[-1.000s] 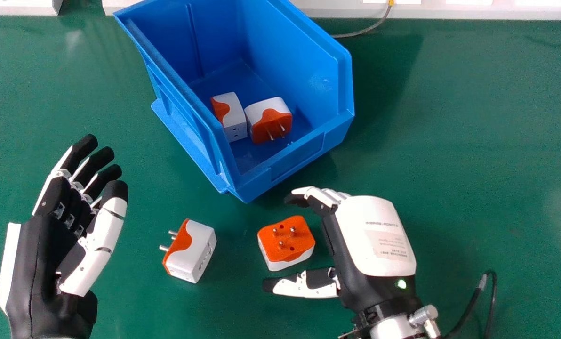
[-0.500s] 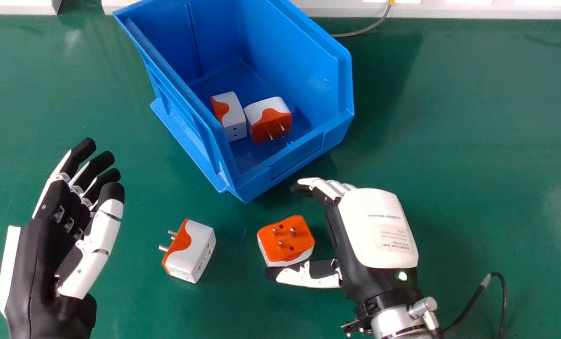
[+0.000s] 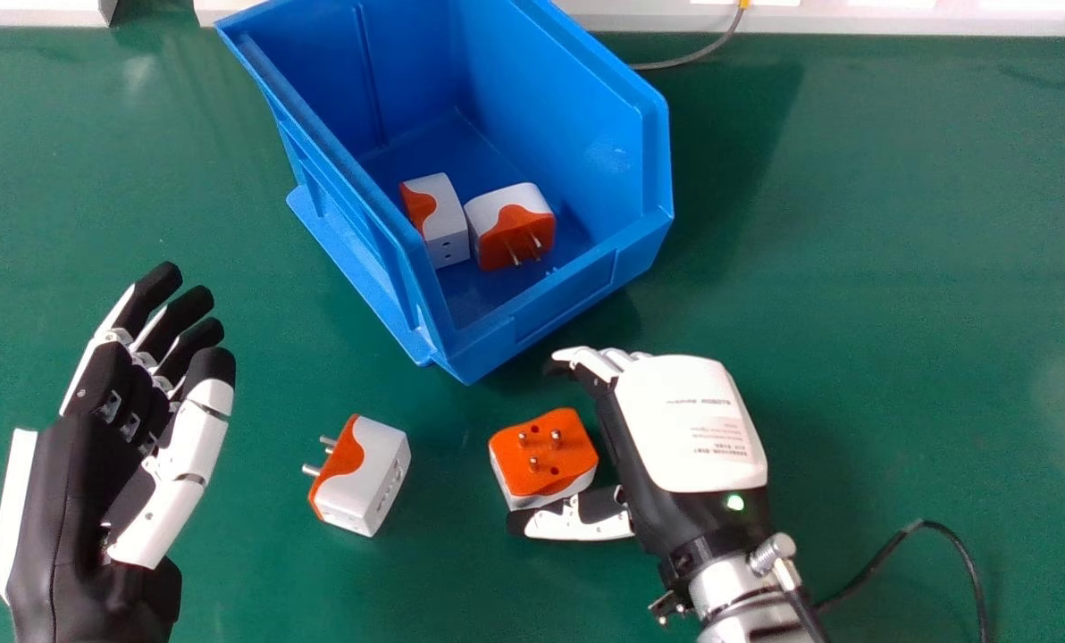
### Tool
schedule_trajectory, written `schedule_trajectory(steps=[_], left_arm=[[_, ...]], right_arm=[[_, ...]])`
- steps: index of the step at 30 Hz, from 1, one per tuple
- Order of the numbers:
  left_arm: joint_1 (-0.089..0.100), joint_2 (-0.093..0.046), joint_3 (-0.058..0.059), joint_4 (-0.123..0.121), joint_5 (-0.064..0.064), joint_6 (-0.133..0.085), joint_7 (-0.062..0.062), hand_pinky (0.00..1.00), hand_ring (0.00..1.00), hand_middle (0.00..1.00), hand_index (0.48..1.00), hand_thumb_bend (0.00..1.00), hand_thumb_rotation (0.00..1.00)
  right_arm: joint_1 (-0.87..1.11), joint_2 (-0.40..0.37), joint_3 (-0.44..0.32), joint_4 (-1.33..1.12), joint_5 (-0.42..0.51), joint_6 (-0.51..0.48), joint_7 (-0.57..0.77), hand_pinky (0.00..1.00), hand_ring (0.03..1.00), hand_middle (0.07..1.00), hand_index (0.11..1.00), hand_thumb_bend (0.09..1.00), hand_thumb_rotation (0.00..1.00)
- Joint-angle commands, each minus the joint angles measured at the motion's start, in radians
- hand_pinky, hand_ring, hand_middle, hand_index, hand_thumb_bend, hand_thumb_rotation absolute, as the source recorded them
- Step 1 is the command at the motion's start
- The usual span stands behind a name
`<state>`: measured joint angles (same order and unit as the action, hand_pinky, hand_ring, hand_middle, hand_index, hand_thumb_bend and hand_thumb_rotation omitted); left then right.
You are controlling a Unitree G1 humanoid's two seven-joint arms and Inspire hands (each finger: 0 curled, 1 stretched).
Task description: Pick all objects and put in blue box
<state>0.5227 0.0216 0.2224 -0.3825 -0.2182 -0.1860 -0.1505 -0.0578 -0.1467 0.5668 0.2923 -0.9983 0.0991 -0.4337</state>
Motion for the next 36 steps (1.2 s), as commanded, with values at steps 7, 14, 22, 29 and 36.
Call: schedule_trajectory(steps=[7,14,22,29,36], left_arm=[[0.002,0.011,0.012,-0.028,-0.024,-0.014,-0.004,0.84,0.86,0.86,0.854,0.32,0.33],[-0.001,0.015,0.017,-0.027,-0.031,-0.019,-0.012,0.85,0.87,0.87,0.857,0.32,0.33],[0.004,0.014,0.016,-0.047,-0.028,-0.002,-0.006,0.86,0.87,0.87,0.864,0.33,0.33],[0.004,0.02,0.015,-0.059,-0.021,0.001,-0.005,0.88,0.88,0.88,0.874,0.33,0.34],[-0.002,0.022,0.016,-0.056,-0.034,0.005,-0.006,0.87,0.88,0.88,0.874,0.34,0.36]], right_arm=[[-0.083,-0.009,0.026,0.081,0.006,-0.009,0.015,0.59,0.679,0.717,0.718,0.812,0.4],[-0.129,-0.022,0.036,0.109,0.016,-0.005,0.051,0.61,0.692,0.727,0.719,0.818,0.39],[-0.17,-0.041,0.054,0.148,0.002,-0.014,0.063,0.61,0.694,0.723,0.699,0.823,0.37],[-0.181,-0.059,0.066,0.147,0.023,-0.032,0.124,0.61,0.695,0.718,0.679,0.825,0.33],[-0.181,-0.072,0.084,0.129,0.017,-0.022,0.145,0.61,0.693,0.713,0.668,0.805,0.23]])
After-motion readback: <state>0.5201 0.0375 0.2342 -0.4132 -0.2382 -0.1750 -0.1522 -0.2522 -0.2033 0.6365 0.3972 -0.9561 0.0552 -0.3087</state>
